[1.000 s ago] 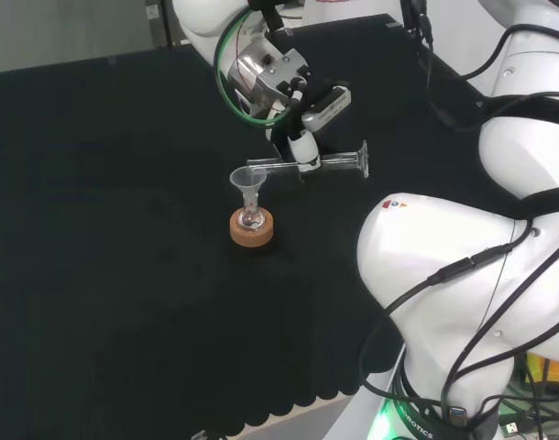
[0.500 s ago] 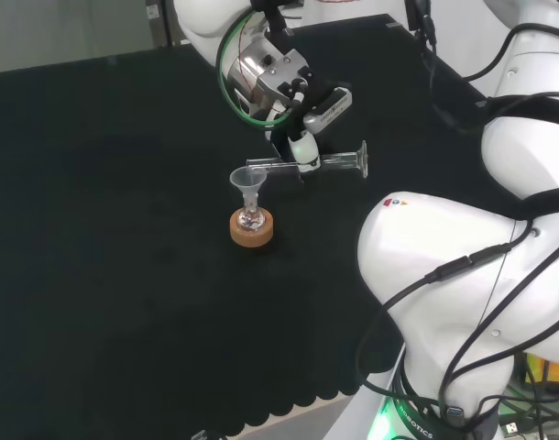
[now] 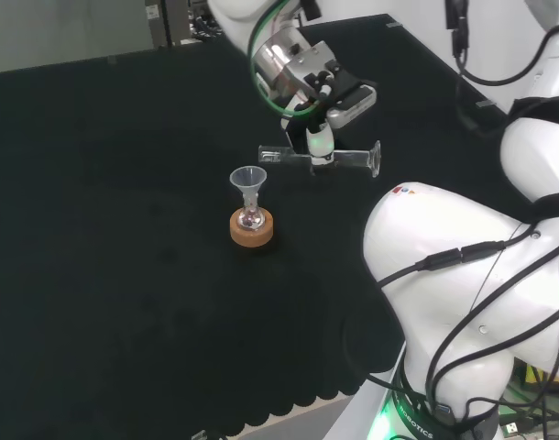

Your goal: Pour the water from the graduated cylinder into the round-bottom flask.

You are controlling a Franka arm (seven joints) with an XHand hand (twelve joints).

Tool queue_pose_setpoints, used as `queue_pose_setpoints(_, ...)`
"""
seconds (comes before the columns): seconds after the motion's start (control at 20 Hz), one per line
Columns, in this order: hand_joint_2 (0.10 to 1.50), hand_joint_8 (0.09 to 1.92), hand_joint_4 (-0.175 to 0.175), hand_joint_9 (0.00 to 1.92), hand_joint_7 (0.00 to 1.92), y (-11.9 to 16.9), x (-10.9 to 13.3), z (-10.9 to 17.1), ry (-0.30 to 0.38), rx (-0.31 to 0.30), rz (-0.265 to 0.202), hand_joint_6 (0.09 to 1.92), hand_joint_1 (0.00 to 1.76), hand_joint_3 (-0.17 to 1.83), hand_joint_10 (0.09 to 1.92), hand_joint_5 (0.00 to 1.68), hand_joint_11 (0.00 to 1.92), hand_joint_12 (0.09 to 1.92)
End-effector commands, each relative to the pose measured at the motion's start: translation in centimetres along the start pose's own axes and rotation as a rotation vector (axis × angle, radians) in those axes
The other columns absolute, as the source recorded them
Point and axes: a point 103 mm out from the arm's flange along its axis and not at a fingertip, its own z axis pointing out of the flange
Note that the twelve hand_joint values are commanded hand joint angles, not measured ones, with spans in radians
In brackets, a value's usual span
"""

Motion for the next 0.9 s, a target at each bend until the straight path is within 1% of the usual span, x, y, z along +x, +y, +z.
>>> queue_pose_setpoints(0.05, 1.13, 1.06, -0.175, 1.40, 0.96, -0.8, -1.1, 0.3, 0.144, -0.186, -0.129, 1.07, 1.25, 0.00, 0.09, 0.93, 1.14, 0.81)
queue_pose_setpoints(0.55, 1.13, 1.06, -0.175, 1.40, 0.96, -0.2, -0.5, 0.1, 0.239, -0.342, -0.195, 1.07, 1.25, 0.00, 0.09, 0.92, 1.14, 0.81)
queue_pose_setpoints(0.65, 1.13, 1.06, -0.175, 1.40, 0.96, 0.2, -0.3, 0.2, 0.268, -0.366, -0.219, 1.07, 1.25, 0.00, 0.09, 0.92, 1.14, 0.81)
queue_pose_setpoints(0.75, 1.13, 1.07, -0.175, 1.40, 0.96, 0.7, -0.1, 0.3, 0.281, -0.389, -0.233, 1.07, 1.25, 0.00, 0.09, 0.92, 1.14, 0.81)
queue_pose_setpoints(0.9, 1.13, 1.07, -0.175, 1.40, 0.96, 1.5, 0.0, 0.4, 0.300, -0.406, -0.257, 1.07, 1.25, 0.00, 0.09, 0.92, 1.13, 0.81)
